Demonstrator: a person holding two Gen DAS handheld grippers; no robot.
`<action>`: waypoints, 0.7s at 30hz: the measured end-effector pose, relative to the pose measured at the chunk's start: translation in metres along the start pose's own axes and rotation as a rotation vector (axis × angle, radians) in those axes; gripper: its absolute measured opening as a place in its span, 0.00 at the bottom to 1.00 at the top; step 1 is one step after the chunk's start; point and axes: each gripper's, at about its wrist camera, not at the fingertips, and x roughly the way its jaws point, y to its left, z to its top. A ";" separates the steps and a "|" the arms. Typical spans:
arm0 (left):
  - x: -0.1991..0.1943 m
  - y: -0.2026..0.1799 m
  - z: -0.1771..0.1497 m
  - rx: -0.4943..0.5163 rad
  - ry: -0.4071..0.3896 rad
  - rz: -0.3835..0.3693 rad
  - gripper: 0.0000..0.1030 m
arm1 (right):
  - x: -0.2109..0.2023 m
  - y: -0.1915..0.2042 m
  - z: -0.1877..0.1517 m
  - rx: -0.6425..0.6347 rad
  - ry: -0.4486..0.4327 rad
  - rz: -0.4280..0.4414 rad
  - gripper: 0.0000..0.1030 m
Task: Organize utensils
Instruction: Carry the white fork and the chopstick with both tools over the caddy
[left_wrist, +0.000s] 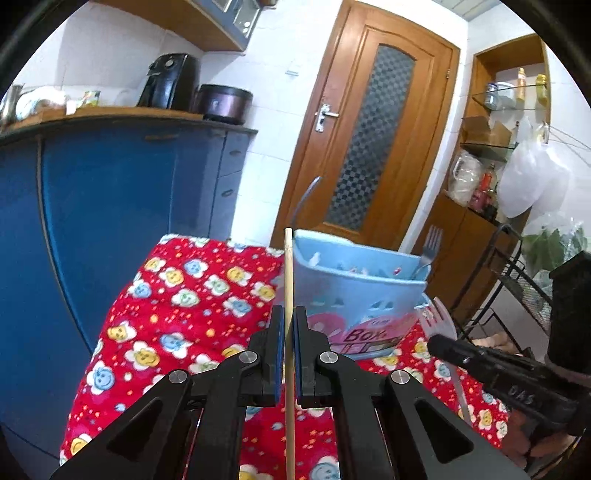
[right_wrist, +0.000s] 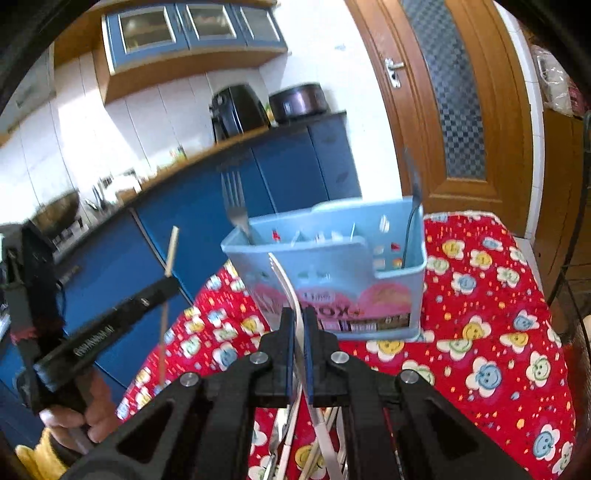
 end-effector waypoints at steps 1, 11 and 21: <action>0.000 -0.004 0.003 0.008 -0.005 -0.004 0.04 | -0.004 -0.002 0.003 0.008 -0.016 0.010 0.06; 0.004 -0.037 0.034 0.057 -0.063 -0.039 0.04 | -0.015 -0.022 0.033 0.063 -0.132 0.060 0.06; 0.014 -0.048 0.080 0.070 -0.145 -0.033 0.04 | -0.005 -0.029 0.071 0.054 -0.208 0.073 0.06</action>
